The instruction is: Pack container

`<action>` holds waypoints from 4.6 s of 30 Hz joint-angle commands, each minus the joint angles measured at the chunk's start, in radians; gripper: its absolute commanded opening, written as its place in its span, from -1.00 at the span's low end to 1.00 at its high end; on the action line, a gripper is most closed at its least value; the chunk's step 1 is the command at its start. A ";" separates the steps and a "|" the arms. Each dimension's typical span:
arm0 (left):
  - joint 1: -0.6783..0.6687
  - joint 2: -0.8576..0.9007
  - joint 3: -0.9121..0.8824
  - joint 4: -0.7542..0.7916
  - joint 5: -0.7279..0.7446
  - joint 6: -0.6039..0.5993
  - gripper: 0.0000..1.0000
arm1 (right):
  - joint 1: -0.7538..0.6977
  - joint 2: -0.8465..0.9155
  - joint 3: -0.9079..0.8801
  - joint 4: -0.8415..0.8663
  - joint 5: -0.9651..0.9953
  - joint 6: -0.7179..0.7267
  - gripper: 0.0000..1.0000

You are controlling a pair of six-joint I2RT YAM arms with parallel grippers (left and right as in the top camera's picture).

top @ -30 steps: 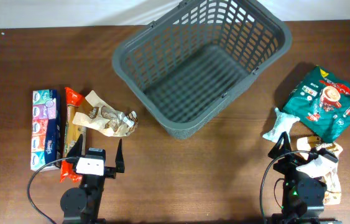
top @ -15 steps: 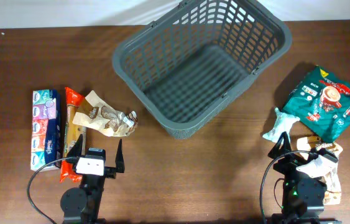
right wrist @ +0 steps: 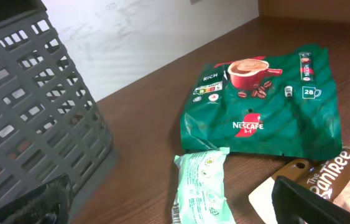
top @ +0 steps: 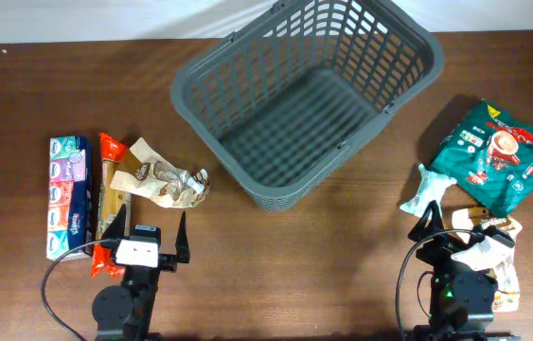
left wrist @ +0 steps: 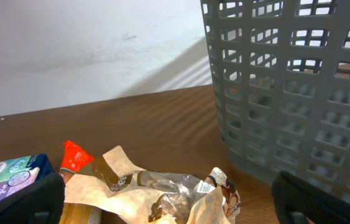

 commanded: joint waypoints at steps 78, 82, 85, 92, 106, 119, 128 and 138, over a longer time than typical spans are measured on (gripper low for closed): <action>-0.967 1.336 1.425 -1.129 -0.065 -0.341 -0.96 | 0.009 1.480 1.949 -1.183 -0.398 -0.288 -0.93; -0.976 1.364 1.425 -1.146 -0.140 -0.341 -0.96 | 0.009 1.515 1.949 -1.083 -0.396 -0.257 -0.93; -0.976 1.367 1.425 -1.146 -0.177 -0.341 -0.96 | 0.001 1.571 1.949 -1.074 -0.396 -0.257 -0.93; -0.976 1.367 1.425 -1.146 -0.218 -0.341 -0.96 | -0.056 1.715 1.949 -1.123 -0.407 -0.307 -0.93; -0.976 1.510 1.425 -1.124 -0.255 -0.341 -0.96 | -0.062 1.750 2.094 -1.040 -0.408 -0.404 -0.92; -0.975 1.528 1.425 -1.071 -0.278 -0.338 -0.96 | -0.026 1.860 2.106 -0.996 -0.539 -0.425 -0.92; -0.975 1.528 1.425 -1.074 -0.298 -0.337 -0.96 | 0.010 1.910 2.106 -1.074 -0.524 -0.457 -0.92; -0.972 1.528 1.425 -1.085 -0.409 -0.337 -0.95 | 0.010 1.910 2.106 -1.196 -0.491 -0.460 -0.93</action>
